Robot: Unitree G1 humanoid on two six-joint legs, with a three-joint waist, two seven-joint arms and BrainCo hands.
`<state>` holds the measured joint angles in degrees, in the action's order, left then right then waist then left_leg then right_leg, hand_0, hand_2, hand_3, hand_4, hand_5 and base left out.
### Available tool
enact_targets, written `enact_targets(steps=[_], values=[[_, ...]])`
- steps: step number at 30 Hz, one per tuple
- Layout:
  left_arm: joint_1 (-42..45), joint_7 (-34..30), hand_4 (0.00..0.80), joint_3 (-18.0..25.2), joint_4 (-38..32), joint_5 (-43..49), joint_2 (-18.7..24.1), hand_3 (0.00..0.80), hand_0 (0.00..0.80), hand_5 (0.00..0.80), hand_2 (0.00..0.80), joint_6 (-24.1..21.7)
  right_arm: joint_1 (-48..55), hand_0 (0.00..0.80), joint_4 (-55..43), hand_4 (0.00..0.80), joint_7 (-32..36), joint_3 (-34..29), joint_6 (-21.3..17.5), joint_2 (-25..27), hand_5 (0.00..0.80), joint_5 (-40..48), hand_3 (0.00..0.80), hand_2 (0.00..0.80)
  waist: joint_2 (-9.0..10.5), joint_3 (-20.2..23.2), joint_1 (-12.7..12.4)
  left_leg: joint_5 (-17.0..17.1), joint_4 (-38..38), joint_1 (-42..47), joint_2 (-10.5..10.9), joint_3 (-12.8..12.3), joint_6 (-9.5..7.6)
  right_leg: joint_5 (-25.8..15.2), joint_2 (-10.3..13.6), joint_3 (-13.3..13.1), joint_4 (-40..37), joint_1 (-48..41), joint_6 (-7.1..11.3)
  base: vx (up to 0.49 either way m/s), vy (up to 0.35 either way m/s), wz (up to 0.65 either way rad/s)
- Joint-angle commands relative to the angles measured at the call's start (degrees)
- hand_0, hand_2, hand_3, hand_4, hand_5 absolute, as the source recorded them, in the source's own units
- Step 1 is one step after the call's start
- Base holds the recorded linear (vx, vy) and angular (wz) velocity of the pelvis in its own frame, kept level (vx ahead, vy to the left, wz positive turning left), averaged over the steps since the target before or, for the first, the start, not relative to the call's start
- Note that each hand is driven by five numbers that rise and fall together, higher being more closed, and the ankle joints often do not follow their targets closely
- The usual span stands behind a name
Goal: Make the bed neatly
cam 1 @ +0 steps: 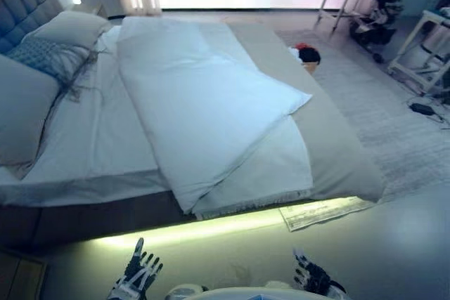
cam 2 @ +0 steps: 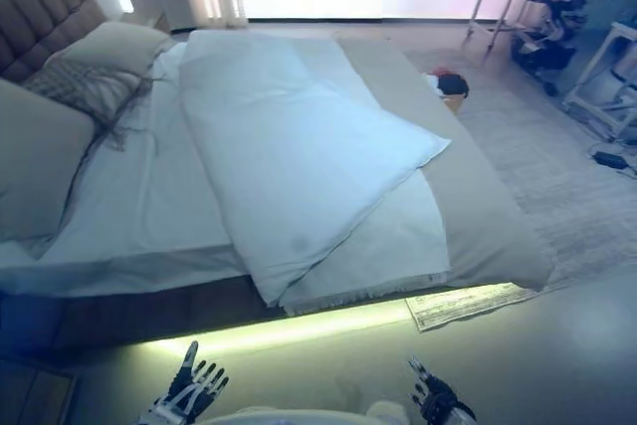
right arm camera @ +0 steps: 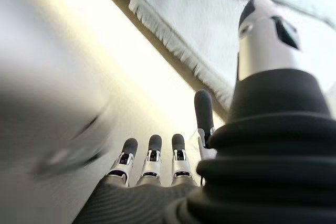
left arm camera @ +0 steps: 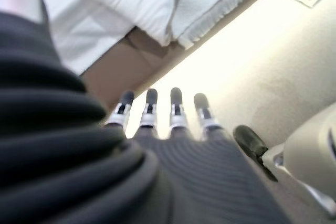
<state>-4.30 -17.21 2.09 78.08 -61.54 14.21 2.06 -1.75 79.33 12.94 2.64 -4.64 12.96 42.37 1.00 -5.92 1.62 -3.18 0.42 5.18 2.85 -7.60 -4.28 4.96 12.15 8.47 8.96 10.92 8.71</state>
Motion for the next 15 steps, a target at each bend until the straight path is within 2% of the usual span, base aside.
enact_targets(steps=[1,4,8,10,11,12,13,14,15], values=[[-2.2,-0.6,0.000,-0.1,-1.8,-1.2,0.4,0.000,0.000,0.000,0.000,-1.1,-2.6,0.000,0.7,0.000,-0.8,-2.9,0.2,1.8,0.000,-1.6,0.000,0.000,0.87,-3.3,1.2,-9.3,9.4,-0.9,-1.0,0.4,1.64,-13.2,-0.3,-1.4,-4.0,2.8,-0.70,0.215,-0.169,0.50],[-1.9,-1.2,0.000,1.3,-2.5,-1.0,-1.3,0.000,0.000,0.000,0.000,-1.5,-3.8,0.000,-0.1,0.000,-1.9,-2.6,-0.1,2.0,0.000,-0.7,0.000,0.000,1.68,-2.8,0.9,-10.1,12.2,0.7,-4.0,-1.4,3.20,-10.9,0.3,1.3,1.0,-0.3,-0.87,0.252,-0.149,0.59],[-2.0,-2.0,0.000,0.6,-2.4,0.4,-2.7,0.000,0.000,0.000,0.000,-1.0,-4.6,0.000,-1.0,0.000,-1.7,-1.3,-1.7,1.8,0.000,-0.2,0.000,0.000,1.23,-1.1,0.9,-9.1,8.4,4.8,-4.4,-0.3,3.84,-9.2,-1.2,1.5,1.0,-2.2,-1.39,0.285,-0.077,0.28],[-2.2,-1.2,0.000,0.1,-2.1,0.9,-2.7,0.000,0.000,0.000,0.000,-0.7,-5.3,0.000,-1.4,0.000,-1.4,-0.7,-2.0,2.1,0.000,0.3,0.000,0.000,1.22,-0.3,1.0,-9.4,9.8,5.4,-4.7,-0.4,4.65,-8.8,-1.5,2.3,1.0,-2.4,-2.07,0.232,-0.052,0.05],[-2.0,-0.7,0.000,0.1,-2.1,0.3,-2.8,0.000,0.000,0.000,0.000,-1.0,-5.6,0.000,-1.9,0.000,-0.8,-0.1,-1.8,2.4,0.000,1.4,0.000,0.000,0.92,-0.1,0.9,-6.5,14.9,5.0,-6.2,-0.3,6.30,-8.1,-2.3,3.0,0.6,-3.3,-3.23,0.199,-0.084,0.17],[-1.6,-1.1,0.000,0.3,-1.9,-0.5,-2.8,0.000,0.000,0.000,0.000,-1.0,-6.0,0.000,-2.4,0.000,-0.1,0.3,-1.6,2.7,0.000,2.2,0.000,0.000,1.19,-0.4,0.5,-1.2,23.4,1.5,-7.2,0.4,7.85,-7.7,-3.0,3.1,-0.9,-5.4,-4.82,0.226,-0.077,0.24],[-1.5,-1.4,0.000,0.6,-1.9,-0.4,-2.9,0.000,0.000,0.000,0.000,-1.0,-6.3,0.000,-2.8,0.000,0.4,0.5,-1.5,2.9,0.000,2.3,0.000,0.000,1.71,-1.2,-0.3,0.8,29.7,-3.2,-7.1,1.2,8.20,-7.4,-3.0,2.9,-2.0,-7.5,-5.72,0.190,-0.026,0.10],[-1.5,-1.6,0.000,0.9,-1.9,0.0,-3.0,0.000,0.000,0.000,0.000,-1.0,-6.6,0.000,-3.2,0.000,0.5,0.7,-1.4,2.9,0.000,2.2,0.000,0.000,2.12,-1.7,-0.9,2.1,31.3,-6.9,-6.9,1.4,8.25,-7.0,-3.0,2.5,-2.7,-9.4,-6.10,0.196,0.086,0.09],[-1.6,-1.7,0.000,0.9,-2.0,0.0,-3.2,0.000,0.000,0.000,0.000,-0.9,-6.8,0.000,-3.4,0.000,0.4,1.0,-1.6,2.7,0.000,2.5,0.000,0.000,1.93,-2.5,-1.6,2.2,29.6,-9.1,-7.7,0.8,8.32,-6.0,-3.2,2.3,-3.1,-11.7,-6.06,0.232,0.193,-0.07]])
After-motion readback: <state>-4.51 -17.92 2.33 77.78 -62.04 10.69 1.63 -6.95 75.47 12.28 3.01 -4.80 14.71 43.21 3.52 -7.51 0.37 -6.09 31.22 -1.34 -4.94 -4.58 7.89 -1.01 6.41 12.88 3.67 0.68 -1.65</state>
